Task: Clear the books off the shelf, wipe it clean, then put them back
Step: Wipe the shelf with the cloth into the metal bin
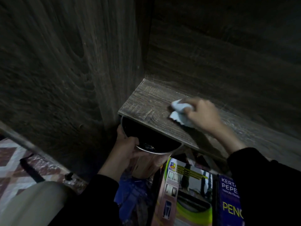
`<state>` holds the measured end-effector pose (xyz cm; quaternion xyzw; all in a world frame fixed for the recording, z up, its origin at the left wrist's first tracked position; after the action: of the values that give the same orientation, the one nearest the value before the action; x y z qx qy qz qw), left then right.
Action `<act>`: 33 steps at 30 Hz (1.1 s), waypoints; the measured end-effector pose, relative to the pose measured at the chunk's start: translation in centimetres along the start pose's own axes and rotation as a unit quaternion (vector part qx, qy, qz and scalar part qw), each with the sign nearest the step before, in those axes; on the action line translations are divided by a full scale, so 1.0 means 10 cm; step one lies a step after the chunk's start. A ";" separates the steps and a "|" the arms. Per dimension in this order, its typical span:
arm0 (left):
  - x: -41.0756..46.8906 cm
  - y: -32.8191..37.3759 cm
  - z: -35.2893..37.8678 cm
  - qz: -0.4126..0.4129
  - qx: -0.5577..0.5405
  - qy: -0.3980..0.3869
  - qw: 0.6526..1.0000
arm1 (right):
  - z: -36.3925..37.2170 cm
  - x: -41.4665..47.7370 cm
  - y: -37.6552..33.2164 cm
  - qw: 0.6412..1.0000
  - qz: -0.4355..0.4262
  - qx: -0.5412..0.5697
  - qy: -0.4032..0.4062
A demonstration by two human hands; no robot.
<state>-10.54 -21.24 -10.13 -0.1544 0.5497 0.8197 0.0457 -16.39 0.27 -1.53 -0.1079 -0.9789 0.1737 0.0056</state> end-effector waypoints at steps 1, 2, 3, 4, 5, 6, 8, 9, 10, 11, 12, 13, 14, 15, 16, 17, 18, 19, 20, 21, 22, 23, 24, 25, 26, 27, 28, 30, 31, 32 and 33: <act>0.00 0.00 0.00 0.001 0.000 0.000 1.000 | -0.10 0.07 0.20 0.996 0.078 -0.035 0.037; 0.00 0.00 0.00 0.000 0.002 0.000 1.000 | -0.18 0.13 0.39 0.984 0.155 -0.069 0.056; 0.01 -0.01 0.00 -0.001 0.004 0.000 1.000 | -0.23 0.18 0.54 0.969 0.220 -0.090 0.061; 0.01 -0.01 0.00 -0.002 0.005 -0.001 1.000 | -0.26 0.22 0.66 0.956 0.270 -0.097 0.057; 0.01 -0.01 0.00 -0.002 0.006 -0.001 1.000 | -0.24 0.27 0.74 0.946 0.302 -0.101 0.051; 0.01 -0.02 0.00 -0.003 0.006 -0.001 1.000 | -0.19 0.32 0.76 0.942 0.315 -0.106 0.048; 0.02 -0.02 0.00 -0.007 0.005 -0.002 1.000 | -0.05 0.41 0.65 0.943 0.307 -0.115 0.052; 0.02 -0.03 0.00 -0.009 0.006 -0.002 1.000 | 0.03 0.47 0.54 0.947 0.295 -0.118 0.056; 0.02 -0.04 -0.01 -0.013 0.008 -0.001 1.000 | 0.10 0.53 0.40 0.949 0.284 -0.122 0.060; 0.02 -0.04 -0.01 -0.015 0.011 0.000 1.000 | 0.18 0.59 0.26 0.951 0.277 -0.124 0.061; 0.02 -0.05 -0.02 -0.016 0.011 0.000 1.000 | 0.26 0.65 0.11 0.953 0.270 -0.122 0.060; 0.03 -0.05 -0.02 -0.016 0.008 0.002 1.000 | 0.33 0.70 -0.04 0.957 0.260 -0.117 0.059; 0.03 -0.05 -0.02 -0.015 0.004 0.003 1.000 | 0.40 0.75 -0.19 0.961 0.246 -0.111 0.059; 0.03 -0.05 -0.02 -0.014 0.000 0.006 1.000 | 0.47 0.80 -0.34 0.967 0.225 -0.104 0.057; 0.03 -0.04 -0.01 -0.014 -0.003 0.008 1.000 | 0.51 0.84 -0.47 0.975 0.196 -0.091 0.054; 0.03 -0.03 -0.01 -0.014 -0.001 0.010 1.000 | 0.56 0.87 -0.59 0.983 0.164 -0.073 0.046; 0.03 -0.03 0.01 -0.015 0.003 0.011 1.000 | 0.58 0.89 -0.67 0.989 0.133 -0.048 0.031; 0.03 -0.03 0.01 -0.016 0.006 0.012 1.000 | 0.60 0.90 -0.71 0.994 0.108 -0.017 0.009; 0.03 -0.03 0.01 -0.019 0.008 0.013 1.000 | 0.58 0.88 -0.71 0.995 0.092 0.019 -0.013; 0.03 -0.04 0.01 -0.021 0.009 0.014 1.000 | 0.54 0.84 -0.67 0.995 0.082 0.051 -0.018; 0.03 -0.04 0.00 -0.024 0.008 0.014 1.000 | 0.48 0.79 -0.61 0.994 0.081 0.071 -0.001; 0.04 -0.04 0.00 -0.025 0.007 0.013 1.000 | 0.40 0.74 -0.51 0.992 0.092 0.075 0.034; 0.04 -0.04 0.00 -0.024 0.005 0.012 1.000 | 0.34 0.68 -0.38 0.988 0.118 0.061 0.075; 0.03 -0.04 0.00 -0.023 0.004 0.012 1.000 | 0.29 0.63 -0.24 0.981 0.156 0.038 0.105; 0.02 -0.04 0.00 -0.021 0.003 0.011 1.000 | 0.26 0.57 -0.11 0.973 0.196 0.016 0.119; 0.02 -0.03 0.00 -0.020 0.004 0.010 1.000 | 0.27 0.54 -0.02 0.965 0.231 0.004 0.122; 0.01 -0.02 0.01 -0.020 0.003 0.009 1.000 | 0.30 0.54 0.02 0.960 0.252 -0.007 0.122; -0.01 0.00 0.01 -0.020 -0.002 0.010 1.000 | 0.39 0.61 -0.06 0.961 0.249 -0.038 0.113; -0.01 0.00 0.02 -0.019 -0.007 0.012 1.000 | 0.45 0.67 -0.16 0.964 0.235 -0.057 0.107; -0.02 0.01 0.03 -0.017 -0.012 0.014 1.000 | 0.50 0.72 -0.29 0.967 0.221 -0.070 0.101; -0.02 0.02 0.04 -0.013 -0.016 0.015 1.000 | 0.54 0.78 -0.42 0.970 0.210 -0.076 0.093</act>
<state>-10.46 -20.96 -9.79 -0.1749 0.5351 0.8252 0.0455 -25.17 -3.75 -5.36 -0.3270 -0.9398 0.0849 0.0520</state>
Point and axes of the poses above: each hand's wrist, its own x-axis towards the middle knuckle, its own z-axis out of the palm, y = z × x, the point moved 3 cm from there along x, towards the middle knuckle, and after that the axes turned 15 degrees about z, right-handed, at the moved point
